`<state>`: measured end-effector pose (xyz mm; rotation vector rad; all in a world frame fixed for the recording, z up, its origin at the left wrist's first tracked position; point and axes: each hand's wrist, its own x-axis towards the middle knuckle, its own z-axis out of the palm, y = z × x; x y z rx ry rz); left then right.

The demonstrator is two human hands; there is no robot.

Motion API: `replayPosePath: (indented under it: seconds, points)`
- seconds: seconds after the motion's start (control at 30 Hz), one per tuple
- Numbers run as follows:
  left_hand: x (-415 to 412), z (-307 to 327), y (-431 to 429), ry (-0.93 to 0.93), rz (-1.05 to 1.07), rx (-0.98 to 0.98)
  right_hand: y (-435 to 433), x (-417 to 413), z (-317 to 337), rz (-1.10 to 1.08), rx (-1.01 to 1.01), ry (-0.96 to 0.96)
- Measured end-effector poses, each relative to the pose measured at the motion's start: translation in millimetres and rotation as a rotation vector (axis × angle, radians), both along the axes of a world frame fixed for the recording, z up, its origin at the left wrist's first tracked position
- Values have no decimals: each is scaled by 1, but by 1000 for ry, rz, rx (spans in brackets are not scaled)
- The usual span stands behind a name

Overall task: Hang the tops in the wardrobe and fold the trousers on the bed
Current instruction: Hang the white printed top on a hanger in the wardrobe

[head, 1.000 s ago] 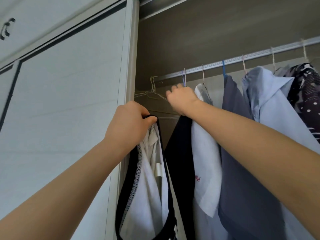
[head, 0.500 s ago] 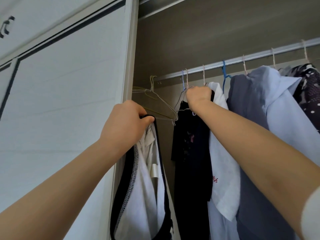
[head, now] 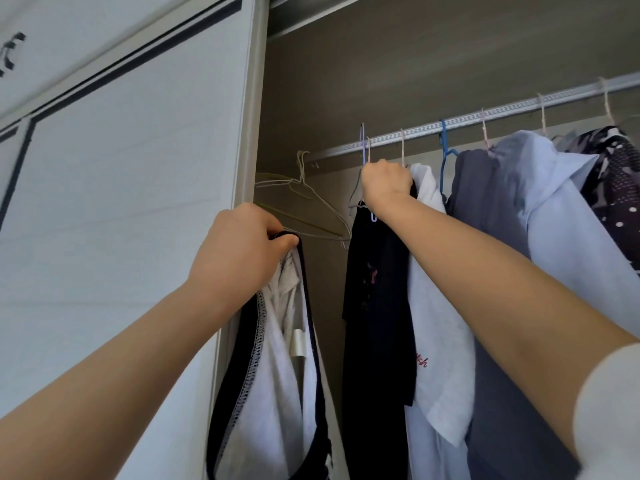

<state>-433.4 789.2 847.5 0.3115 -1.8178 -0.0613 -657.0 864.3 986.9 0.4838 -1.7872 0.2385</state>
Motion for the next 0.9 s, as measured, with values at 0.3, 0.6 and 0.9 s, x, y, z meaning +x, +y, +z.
replayPosePath:
  seconds: [0.3, 0.6, 0.9]
  points:
    - [3, -1, 4, -34, -42, 34, 11, 21, 6, 43, 28, 39]
    - [1, -2, 6, -42, -7, 46, 32, 79, -36, 256, -43, 83]
    - [1, -1, 14, -151, 76, 62, 105, 120, -111, 538, -149, -92]
